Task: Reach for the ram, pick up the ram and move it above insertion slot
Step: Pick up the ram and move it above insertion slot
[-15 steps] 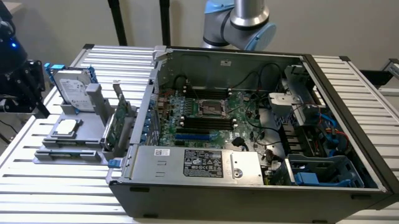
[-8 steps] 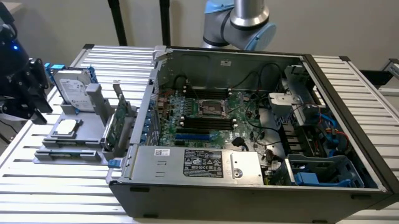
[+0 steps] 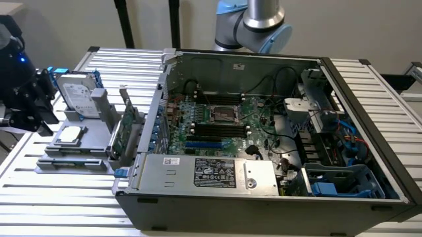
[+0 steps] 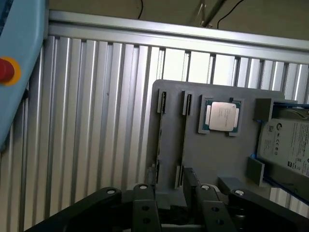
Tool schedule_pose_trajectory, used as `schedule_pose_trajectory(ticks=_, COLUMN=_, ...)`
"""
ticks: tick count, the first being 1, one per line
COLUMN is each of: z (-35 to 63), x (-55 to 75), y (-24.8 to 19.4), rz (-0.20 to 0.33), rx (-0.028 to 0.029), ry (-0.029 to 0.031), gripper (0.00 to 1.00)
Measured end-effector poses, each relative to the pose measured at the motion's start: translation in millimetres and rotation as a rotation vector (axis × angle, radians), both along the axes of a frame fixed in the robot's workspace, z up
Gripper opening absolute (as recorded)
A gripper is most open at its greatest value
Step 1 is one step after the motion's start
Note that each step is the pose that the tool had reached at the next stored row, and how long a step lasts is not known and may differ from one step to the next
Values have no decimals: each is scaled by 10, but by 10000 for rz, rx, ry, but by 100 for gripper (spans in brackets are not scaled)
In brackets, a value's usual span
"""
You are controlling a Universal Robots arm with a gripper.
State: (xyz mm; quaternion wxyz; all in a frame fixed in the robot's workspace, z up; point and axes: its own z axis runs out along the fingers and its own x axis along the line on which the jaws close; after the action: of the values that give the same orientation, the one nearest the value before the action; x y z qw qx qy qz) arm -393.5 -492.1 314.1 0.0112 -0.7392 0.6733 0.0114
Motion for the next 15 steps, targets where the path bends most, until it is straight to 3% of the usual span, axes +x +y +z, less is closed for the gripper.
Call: schedule_pose_trajectory(ticks=15, z=-273, x=0, y=-5, rz=0, rx=-1, ry=0, gripper=36)
